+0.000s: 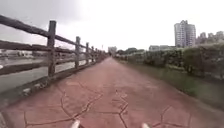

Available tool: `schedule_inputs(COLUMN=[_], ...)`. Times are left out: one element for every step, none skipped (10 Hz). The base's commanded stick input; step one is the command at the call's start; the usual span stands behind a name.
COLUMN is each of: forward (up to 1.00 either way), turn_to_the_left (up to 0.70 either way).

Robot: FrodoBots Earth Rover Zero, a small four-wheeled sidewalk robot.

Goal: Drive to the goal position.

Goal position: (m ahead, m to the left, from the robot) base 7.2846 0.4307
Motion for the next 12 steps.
schedule_inputs(forward=[0.7, 0.7, 0.7, 0.59, 0.5, 0.5, 0.5, 0.5, 0.5, 0.5, 0.5, 0.5], turn_to_the_left=[0.0, 0.0, 0.0, 0.0, 0.0, 0.0, 0.0, 0.0, 0.0, 0.0, 0.0, 0.0])
